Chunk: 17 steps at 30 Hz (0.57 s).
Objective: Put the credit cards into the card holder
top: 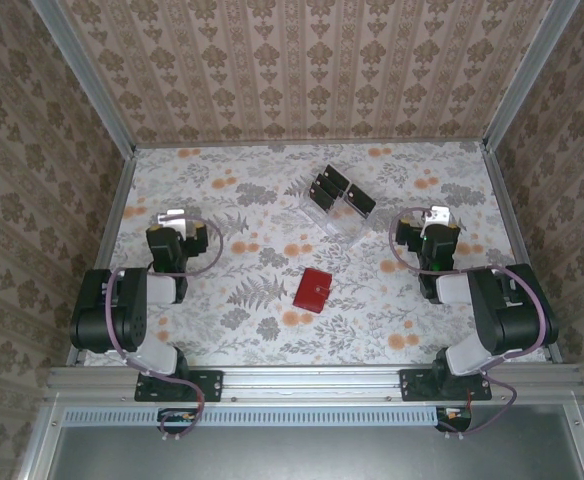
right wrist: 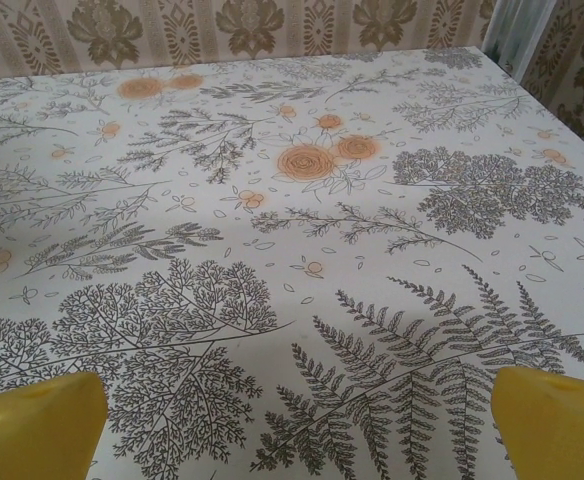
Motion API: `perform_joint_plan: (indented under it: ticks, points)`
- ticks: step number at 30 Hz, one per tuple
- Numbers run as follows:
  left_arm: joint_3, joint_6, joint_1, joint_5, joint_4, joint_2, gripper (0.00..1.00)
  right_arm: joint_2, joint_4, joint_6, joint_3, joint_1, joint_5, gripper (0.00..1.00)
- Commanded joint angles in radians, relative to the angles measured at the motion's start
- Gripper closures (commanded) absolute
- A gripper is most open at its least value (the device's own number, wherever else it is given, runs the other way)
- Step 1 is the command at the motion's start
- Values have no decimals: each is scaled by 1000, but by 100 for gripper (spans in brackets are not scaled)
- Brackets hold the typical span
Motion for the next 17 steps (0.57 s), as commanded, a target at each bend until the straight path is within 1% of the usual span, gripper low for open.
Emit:
perform_joint_plan:
  ticks: [1,8,12,17]
  points:
    - [21,-7,10,18,-10,0,0,-5,32,-8,3,-2,-16,0]
    - [21,-3,10,13,-9,2,0,0,18,-7,13,-2,-17,0]
    - [19,-2,3,7,-6,1,0,7,-11,-18,33,-8,-61,0]
    - [18,-3,4,6,-3,0,0,-3,11,-19,15,-10,-69,0]
